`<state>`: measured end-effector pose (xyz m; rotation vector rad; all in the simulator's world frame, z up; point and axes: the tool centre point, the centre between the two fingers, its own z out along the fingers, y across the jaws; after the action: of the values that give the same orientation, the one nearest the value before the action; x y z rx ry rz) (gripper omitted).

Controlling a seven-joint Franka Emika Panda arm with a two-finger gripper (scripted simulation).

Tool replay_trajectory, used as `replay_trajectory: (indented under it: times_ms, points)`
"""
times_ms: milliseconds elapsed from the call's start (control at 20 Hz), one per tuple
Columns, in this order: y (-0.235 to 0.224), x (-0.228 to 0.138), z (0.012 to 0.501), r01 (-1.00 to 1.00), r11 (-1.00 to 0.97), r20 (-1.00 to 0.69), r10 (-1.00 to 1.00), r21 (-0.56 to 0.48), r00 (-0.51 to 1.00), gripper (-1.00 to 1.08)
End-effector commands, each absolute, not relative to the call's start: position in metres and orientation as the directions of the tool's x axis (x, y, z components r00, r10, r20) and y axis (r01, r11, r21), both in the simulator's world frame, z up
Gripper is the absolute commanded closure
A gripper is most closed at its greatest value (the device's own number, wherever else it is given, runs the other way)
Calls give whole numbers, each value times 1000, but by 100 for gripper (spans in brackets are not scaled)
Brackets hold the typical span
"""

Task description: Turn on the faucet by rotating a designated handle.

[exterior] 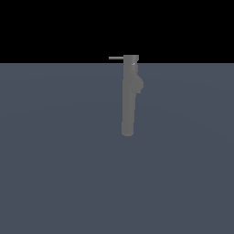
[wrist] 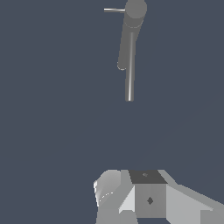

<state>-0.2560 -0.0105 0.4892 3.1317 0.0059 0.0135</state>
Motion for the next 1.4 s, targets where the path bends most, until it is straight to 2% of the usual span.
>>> replay_trajectory:
  times_ms: [0,300,600,1350]
  points:
    - [-10,-256,489,4,-1000,9,4,10,1000,108]
    - [-10,-247,484,3,-1000,8,3,10,1000,108]
    - [-9,-223,468,0,-1000,8,0,9,1000,108]
    - [-3,-114,401,-12,-1000,5,-12,5,1000,108]
